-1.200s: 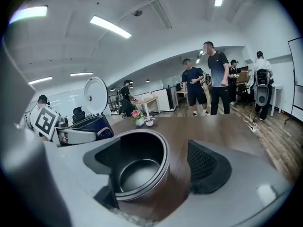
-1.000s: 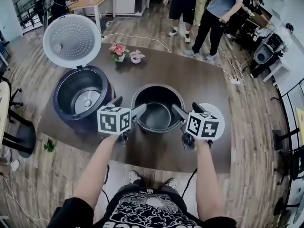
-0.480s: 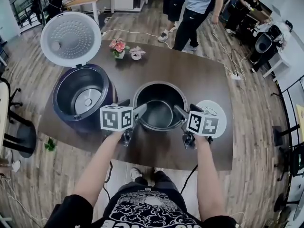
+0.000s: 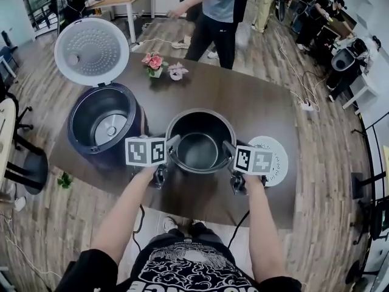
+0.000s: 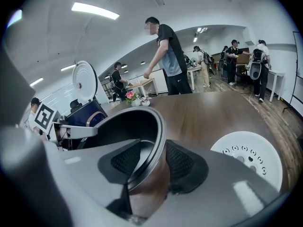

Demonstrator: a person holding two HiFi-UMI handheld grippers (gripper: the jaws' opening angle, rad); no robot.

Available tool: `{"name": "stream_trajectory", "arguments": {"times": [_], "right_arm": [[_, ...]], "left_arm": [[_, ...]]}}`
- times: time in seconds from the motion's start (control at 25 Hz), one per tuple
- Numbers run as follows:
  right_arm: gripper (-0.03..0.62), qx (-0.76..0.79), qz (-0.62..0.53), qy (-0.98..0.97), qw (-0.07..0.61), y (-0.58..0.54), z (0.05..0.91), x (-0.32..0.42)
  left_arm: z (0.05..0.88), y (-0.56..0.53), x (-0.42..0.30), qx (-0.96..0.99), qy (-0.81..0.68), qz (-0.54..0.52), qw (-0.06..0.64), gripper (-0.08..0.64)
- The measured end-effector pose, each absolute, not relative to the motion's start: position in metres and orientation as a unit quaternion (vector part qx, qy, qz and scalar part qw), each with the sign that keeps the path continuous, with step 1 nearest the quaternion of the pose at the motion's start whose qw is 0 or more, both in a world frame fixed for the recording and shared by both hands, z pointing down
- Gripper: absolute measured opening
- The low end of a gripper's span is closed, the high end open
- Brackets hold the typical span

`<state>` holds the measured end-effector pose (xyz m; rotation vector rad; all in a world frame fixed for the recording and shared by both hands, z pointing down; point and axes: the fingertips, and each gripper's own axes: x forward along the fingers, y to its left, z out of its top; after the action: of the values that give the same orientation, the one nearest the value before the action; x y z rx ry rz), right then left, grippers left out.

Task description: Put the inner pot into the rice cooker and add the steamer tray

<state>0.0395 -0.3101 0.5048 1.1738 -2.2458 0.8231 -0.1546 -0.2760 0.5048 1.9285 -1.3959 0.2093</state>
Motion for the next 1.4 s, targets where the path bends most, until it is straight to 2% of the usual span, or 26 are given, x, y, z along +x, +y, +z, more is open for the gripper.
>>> {"name": "stream_trajectory", "arguments": {"times": [0.12,0.48,0.96,1.4], "right_arm": [[0.119,0.436,0.298,-0.814,0.243,-0.311,0.508,0.042],[0.114,0.437,0.294,-0.815,0.243,-0.316,0.501,0.039],[0.110,0.415,0.230,-0.858,0.197,-0.337,0.428,0.015],[0.107,0.371,0.188,-0.896,0.159,-0.344,0.373,-0.017]], "left_arm": [[0.507,-0.275,-0.158,0.741,-0.551,0.087,0.373,0.124],[0.500,-0.271,-0.164,0.730,-0.566,0.074,0.376,0.114],[0.433,-0.276,-0.182,0.737,-0.596,0.023,0.319,0.114],[0.389,-0.266,-0.206,0.721,-0.626,-0.024,0.296,0.114]]}}
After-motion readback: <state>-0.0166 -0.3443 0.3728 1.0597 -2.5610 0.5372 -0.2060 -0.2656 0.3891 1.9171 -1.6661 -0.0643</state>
